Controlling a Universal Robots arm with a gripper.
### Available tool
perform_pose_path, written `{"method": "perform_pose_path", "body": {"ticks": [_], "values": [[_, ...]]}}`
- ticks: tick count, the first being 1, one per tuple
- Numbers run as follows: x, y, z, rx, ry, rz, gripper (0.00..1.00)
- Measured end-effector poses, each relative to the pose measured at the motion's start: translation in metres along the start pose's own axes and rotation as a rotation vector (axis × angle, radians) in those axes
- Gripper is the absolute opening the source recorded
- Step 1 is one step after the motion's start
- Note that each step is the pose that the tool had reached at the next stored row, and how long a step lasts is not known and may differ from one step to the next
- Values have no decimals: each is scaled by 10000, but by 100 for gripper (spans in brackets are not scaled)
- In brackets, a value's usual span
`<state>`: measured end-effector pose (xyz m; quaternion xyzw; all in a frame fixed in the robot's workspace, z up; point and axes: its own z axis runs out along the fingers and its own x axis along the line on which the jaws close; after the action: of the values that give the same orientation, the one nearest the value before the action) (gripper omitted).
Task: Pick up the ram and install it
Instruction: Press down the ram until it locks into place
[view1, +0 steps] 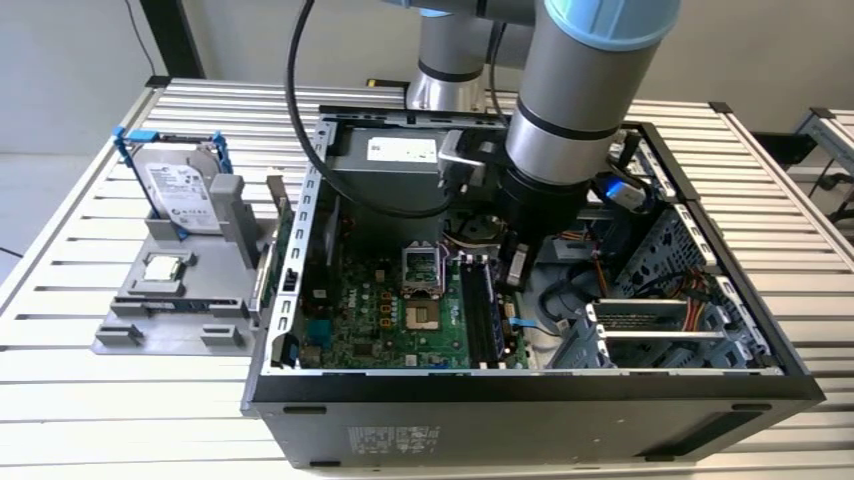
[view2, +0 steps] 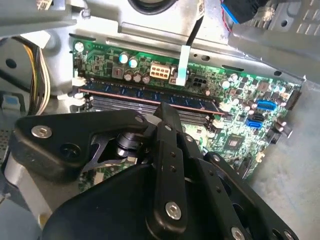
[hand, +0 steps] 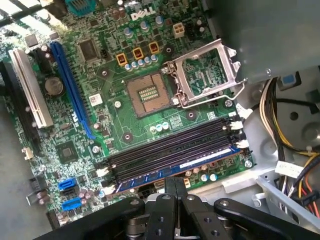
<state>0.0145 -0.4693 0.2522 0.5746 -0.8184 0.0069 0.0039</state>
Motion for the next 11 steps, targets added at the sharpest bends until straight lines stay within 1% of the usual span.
{"method": "perform_pose_path", "body": {"ticks": [11], "values": [[-5,5,9,24,-12,-1711,0]]}}
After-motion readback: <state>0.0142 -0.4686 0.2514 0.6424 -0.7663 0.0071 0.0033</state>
